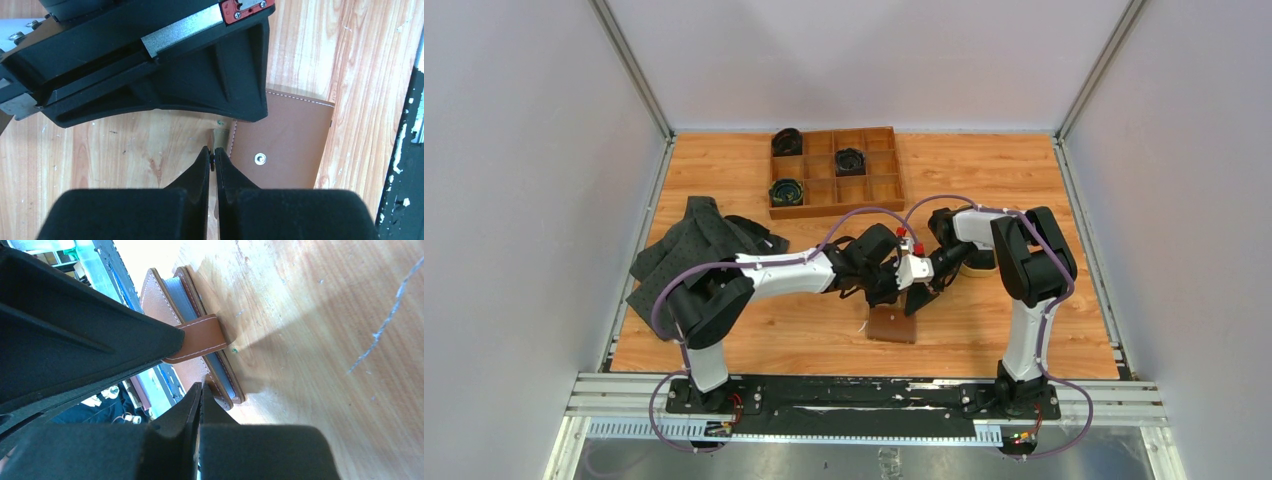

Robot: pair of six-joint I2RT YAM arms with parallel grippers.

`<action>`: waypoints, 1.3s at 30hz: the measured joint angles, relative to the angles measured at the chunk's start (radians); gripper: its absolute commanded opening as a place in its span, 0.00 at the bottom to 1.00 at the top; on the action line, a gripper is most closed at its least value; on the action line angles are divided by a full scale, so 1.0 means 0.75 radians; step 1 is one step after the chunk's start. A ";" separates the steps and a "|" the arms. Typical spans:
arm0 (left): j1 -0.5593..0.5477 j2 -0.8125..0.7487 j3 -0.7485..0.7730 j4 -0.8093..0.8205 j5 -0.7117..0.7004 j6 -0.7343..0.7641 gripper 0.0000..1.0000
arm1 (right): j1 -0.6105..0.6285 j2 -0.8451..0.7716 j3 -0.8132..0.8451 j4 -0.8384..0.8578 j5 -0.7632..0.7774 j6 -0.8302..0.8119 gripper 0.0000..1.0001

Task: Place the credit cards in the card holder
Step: Close the card holder at the center of the board.

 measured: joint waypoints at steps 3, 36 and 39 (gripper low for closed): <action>0.011 0.000 0.000 -0.001 0.025 -0.007 0.00 | 0.000 0.001 0.001 -0.002 0.000 0.000 0.00; 0.037 -0.122 -0.217 0.174 0.119 -0.414 0.00 | 0.050 0.056 0.072 -0.074 0.012 -0.053 0.00; 0.037 -0.138 -0.262 0.212 0.110 -0.512 0.00 | 0.070 0.056 0.075 -0.078 0.012 -0.071 0.00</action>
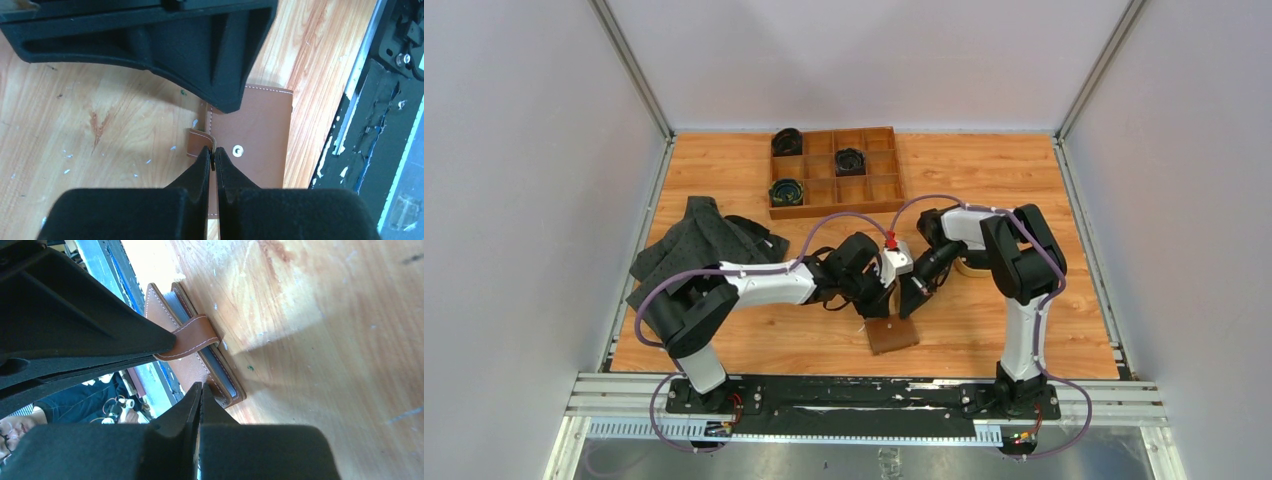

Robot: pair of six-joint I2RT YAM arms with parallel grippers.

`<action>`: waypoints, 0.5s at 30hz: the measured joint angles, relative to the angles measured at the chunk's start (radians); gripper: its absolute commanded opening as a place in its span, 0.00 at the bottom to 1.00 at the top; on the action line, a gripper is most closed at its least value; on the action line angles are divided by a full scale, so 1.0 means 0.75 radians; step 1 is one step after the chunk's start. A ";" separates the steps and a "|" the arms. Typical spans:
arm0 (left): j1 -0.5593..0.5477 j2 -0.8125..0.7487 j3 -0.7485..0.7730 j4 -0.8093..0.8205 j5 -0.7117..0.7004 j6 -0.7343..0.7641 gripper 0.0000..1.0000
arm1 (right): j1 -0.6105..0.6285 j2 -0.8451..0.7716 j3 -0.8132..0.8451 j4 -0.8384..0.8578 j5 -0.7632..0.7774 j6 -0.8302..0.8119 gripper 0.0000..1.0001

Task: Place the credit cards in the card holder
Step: Close the card holder at the center of the board.

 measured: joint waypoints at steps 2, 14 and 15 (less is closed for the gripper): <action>0.001 -0.001 -0.011 0.012 -0.007 -0.034 0.00 | 0.013 0.003 0.003 -0.004 0.001 -0.008 0.00; 0.012 -0.001 -0.038 0.078 -0.023 -0.123 0.17 | 0.028 0.018 0.014 -0.025 0.001 -0.022 0.00; 0.015 -0.001 -0.038 0.082 -0.020 -0.128 0.19 | 0.028 0.018 0.015 -0.026 0.001 -0.022 0.00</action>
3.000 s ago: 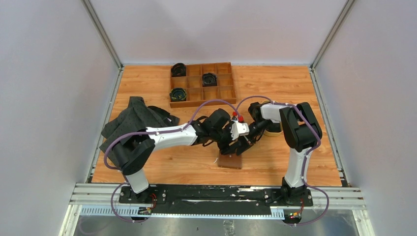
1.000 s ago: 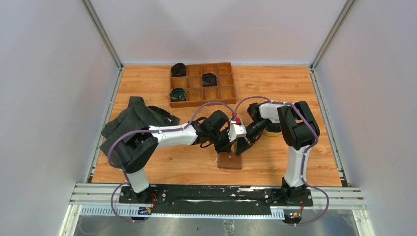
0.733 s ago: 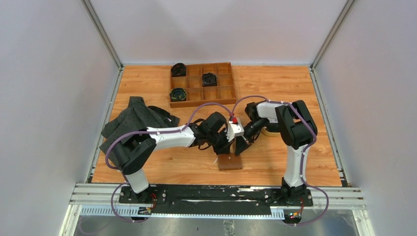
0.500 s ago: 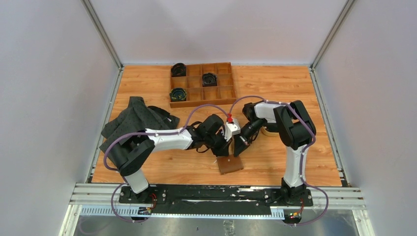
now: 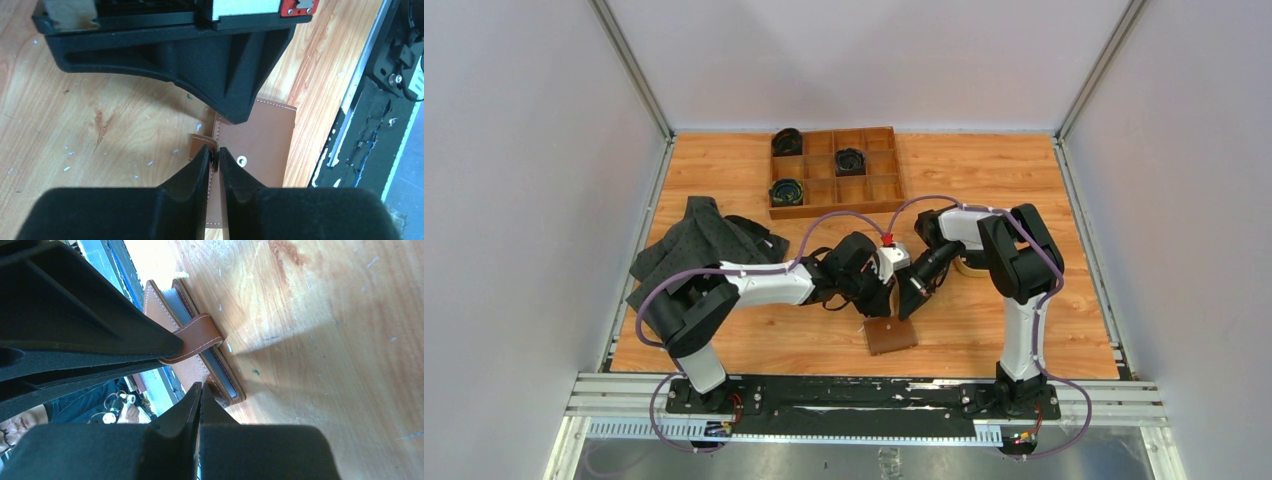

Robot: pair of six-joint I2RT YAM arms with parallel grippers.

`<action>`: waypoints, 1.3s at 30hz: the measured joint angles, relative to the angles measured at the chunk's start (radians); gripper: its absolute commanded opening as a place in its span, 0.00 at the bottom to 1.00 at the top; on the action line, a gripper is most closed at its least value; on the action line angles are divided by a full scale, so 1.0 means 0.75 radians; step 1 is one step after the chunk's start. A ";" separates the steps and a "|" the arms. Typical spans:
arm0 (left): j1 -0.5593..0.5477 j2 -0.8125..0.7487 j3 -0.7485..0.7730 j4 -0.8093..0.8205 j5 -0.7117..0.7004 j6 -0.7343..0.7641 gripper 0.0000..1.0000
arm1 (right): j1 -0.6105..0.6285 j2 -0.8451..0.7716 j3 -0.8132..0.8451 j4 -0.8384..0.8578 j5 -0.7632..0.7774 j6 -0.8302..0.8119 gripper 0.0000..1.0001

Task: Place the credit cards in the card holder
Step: Close the card holder at the center of the board.

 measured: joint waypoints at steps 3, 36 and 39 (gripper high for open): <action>0.011 0.000 0.000 0.007 0.011 -0.008 0.24 | 0.000 0.000 0.000 -0.001 0.000 -0.002 0.00; 0.046 0.002 0.000 0.023 0.064 -0.016 0.25 | 0.000 0.004 0.002 -0.004 -0.001 -0.003 0.00; 0.051 0.002 0.000 0.023 0.065 -0.016 0.25 | 0.000 0.004 0.002 -0.004 -0.001 -0.003 0.00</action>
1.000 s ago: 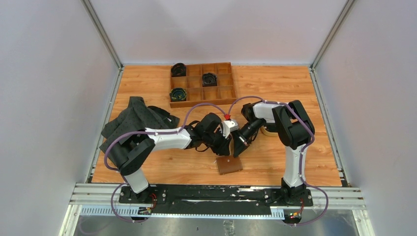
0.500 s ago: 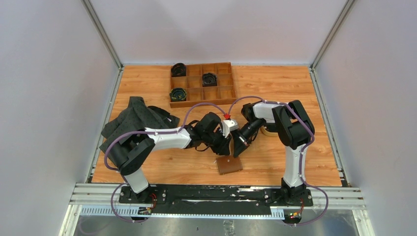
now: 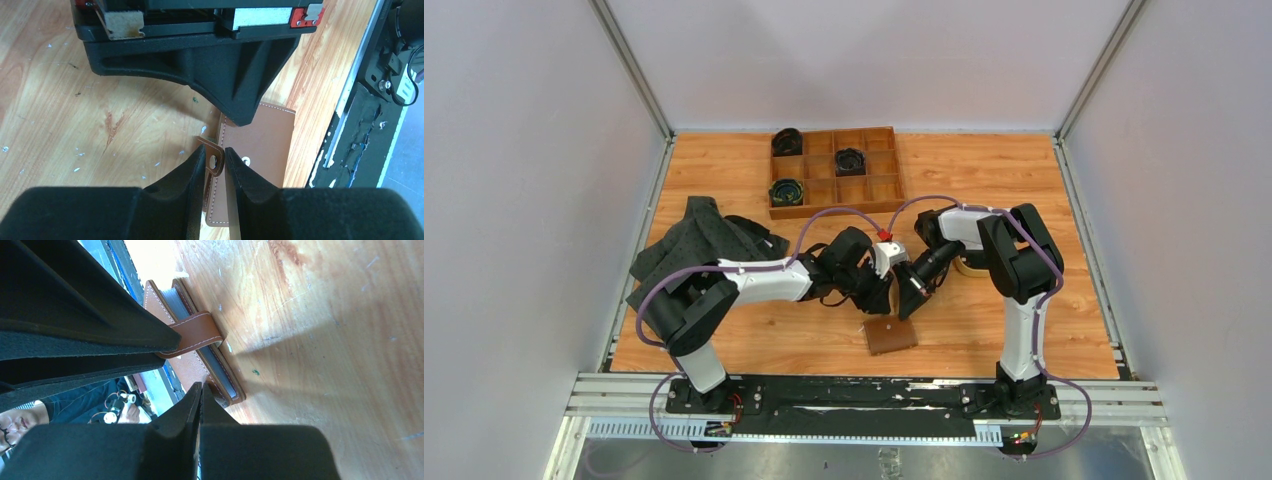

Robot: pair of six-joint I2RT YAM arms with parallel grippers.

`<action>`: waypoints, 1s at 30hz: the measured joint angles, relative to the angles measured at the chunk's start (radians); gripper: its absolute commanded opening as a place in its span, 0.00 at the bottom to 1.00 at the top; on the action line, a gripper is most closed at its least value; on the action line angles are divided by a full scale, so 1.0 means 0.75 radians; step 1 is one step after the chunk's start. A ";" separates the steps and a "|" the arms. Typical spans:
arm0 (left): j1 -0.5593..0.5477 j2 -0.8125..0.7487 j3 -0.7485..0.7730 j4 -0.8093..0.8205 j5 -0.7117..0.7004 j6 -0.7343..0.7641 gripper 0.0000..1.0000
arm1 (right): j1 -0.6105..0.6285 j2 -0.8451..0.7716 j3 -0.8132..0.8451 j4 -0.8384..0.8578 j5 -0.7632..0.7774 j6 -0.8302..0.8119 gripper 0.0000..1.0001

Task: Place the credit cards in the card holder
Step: Close the card holder at the center of the board.

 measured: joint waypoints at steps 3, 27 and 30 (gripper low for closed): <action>0.003 0.000 0.000 0.000 0.003 0.000 0.25 | 0.000 0.000 0.000 0.000 0.000 0.000 0.00; 0.012 0.000 -0.015 0.001 0.028 0.000 0.28 | 0.000 0.002 0.000 -0.001 -0.001 0.000 0.00; 0.012 0.000 -0.015 0.001 0.028 -0.001 0.28 | 0.000 0.002 0.000 -0.001 -0.001 0.000 0.00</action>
